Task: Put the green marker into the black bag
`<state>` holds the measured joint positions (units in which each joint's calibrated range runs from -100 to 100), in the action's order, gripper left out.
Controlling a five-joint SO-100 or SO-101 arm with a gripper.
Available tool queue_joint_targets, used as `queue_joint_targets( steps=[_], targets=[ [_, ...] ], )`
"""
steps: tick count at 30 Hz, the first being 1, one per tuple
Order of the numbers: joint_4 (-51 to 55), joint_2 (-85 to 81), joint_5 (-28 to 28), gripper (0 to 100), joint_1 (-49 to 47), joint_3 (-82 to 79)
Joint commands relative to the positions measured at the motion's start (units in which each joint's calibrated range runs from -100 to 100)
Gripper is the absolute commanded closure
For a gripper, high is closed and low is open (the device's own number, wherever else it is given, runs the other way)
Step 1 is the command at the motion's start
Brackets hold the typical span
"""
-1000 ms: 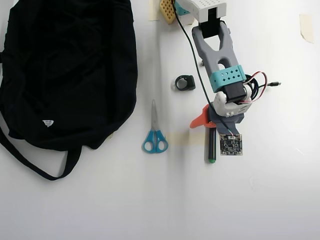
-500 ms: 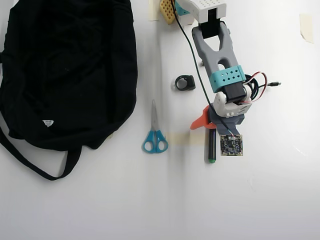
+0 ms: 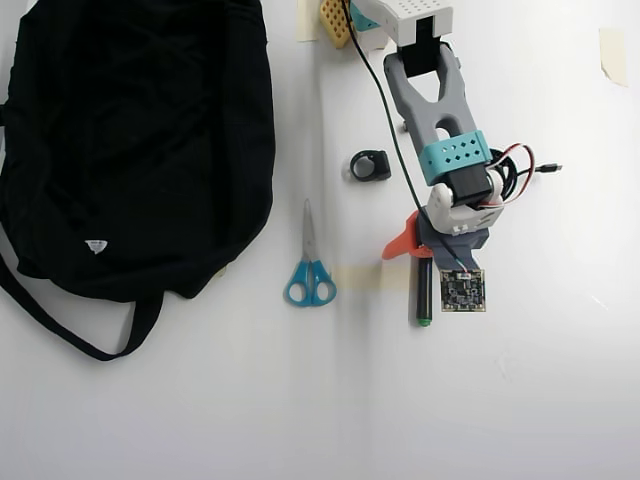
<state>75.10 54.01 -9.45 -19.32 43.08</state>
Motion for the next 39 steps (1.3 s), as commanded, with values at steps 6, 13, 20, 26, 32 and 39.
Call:
queue_joint_targets(
  steps=[6,13,20,26,32,39],
  targets=[
    [-0.7,-0.6,-0.3,72,0.1,2.8],
    [-0.8,-0.6,-0.3,80,0.1,2.8],
    [-0.8,-0.6,-0.3,83,0.2,2.8],
    [-0.8,-0.6,-0.3,87,0.3,2.7],
    [-0.8,-0.6,-0.3,89,0.3,2.4],
    [-0.7,-0.5,-0.3,95,0.3,2.3]
  ],
)
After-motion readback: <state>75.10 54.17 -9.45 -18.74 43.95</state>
